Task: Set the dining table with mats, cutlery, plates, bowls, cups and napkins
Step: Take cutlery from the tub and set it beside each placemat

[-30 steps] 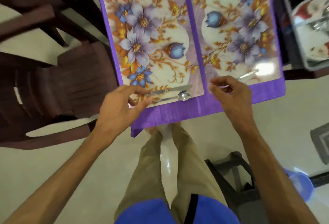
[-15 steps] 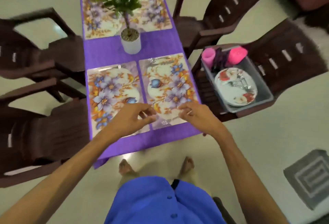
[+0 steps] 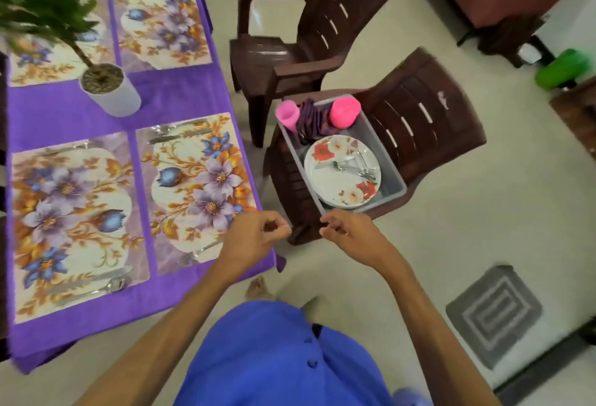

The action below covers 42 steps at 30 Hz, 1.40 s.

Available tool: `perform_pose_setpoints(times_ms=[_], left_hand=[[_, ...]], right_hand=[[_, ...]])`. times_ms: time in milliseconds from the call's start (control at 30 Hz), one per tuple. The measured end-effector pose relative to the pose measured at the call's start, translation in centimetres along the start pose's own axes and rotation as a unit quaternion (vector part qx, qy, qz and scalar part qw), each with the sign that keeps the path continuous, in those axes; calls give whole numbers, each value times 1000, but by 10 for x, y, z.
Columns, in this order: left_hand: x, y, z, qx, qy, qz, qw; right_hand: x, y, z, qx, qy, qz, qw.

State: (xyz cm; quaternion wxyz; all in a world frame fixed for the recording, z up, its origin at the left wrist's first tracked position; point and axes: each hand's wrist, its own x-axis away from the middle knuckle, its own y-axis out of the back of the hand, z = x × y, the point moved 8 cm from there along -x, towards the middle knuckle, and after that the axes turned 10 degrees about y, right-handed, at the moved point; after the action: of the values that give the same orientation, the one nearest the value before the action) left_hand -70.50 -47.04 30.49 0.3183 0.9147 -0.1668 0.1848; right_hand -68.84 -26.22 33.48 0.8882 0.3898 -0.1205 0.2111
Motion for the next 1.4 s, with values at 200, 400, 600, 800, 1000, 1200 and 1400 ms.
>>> perform_pose_setpoints(times_ms=[200,400,600,800,1000,1200,1400], left_hand=[[-60,-25,-19,61,59,-17,996],[-136,-79,-29,15,119,-54,991],[-223,-149,-9,-55,180,-39,981],[-266,-184,12,-1,219,-78,973],[-272,-222,26,163,264,-91,946],[-273,-251,-1,353,297,-91,882],[-292,-266,-24,481,316,-72,815]], right_hand=[[-28,67,-84,-28,-34,-37,998],[-127,115,-208,13,-59,-26,998],[-251,93,-317,193,-12,23,981],[-308,27,-374,312,51,86,945],[-313,40,-394,18,-21,21,999],[-262,51,-357,-373,-163,68,911],[-246,43,-331,-395,-152,100,900]])
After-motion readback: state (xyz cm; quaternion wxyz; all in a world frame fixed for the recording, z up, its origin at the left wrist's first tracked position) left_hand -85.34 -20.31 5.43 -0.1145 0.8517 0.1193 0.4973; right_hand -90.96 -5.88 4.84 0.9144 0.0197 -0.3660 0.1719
